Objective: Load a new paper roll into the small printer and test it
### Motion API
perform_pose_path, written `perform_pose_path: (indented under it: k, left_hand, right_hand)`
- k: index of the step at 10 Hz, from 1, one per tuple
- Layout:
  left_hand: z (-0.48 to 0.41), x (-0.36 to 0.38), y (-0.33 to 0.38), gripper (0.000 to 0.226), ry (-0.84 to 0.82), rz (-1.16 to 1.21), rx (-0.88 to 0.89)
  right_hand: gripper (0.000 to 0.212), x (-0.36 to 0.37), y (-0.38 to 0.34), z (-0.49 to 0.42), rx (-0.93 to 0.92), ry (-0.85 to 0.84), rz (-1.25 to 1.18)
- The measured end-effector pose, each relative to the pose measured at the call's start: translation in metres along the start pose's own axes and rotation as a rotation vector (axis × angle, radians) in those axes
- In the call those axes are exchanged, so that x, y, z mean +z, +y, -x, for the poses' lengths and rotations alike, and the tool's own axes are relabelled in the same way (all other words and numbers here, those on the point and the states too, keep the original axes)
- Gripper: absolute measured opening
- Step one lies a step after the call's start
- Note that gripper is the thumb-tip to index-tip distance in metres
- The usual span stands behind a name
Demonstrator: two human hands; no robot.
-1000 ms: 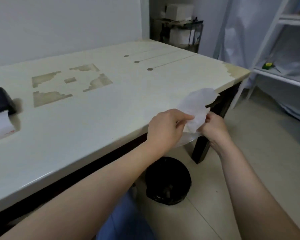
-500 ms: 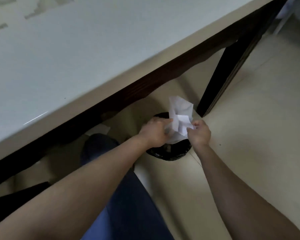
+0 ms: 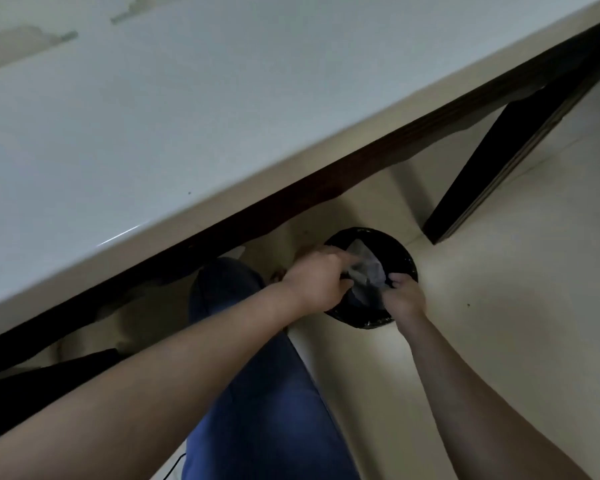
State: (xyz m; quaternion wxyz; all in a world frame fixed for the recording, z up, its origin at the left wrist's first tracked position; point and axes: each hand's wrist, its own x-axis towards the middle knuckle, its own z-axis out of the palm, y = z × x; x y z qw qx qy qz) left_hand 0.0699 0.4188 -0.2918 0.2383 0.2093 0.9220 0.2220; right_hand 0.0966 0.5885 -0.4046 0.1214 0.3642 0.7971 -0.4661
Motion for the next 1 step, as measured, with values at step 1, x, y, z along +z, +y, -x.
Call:
perform_pose_path:
  k: [1]
  left_hand:
    - [0.0301, -0.0028, 0.0115, 0.047, 0.134, -0.071, 0.109]
  right_hand:
    - [0.030, -0.0189, -0.0117, 0.0174, -0.079, 0.136, -0.183]
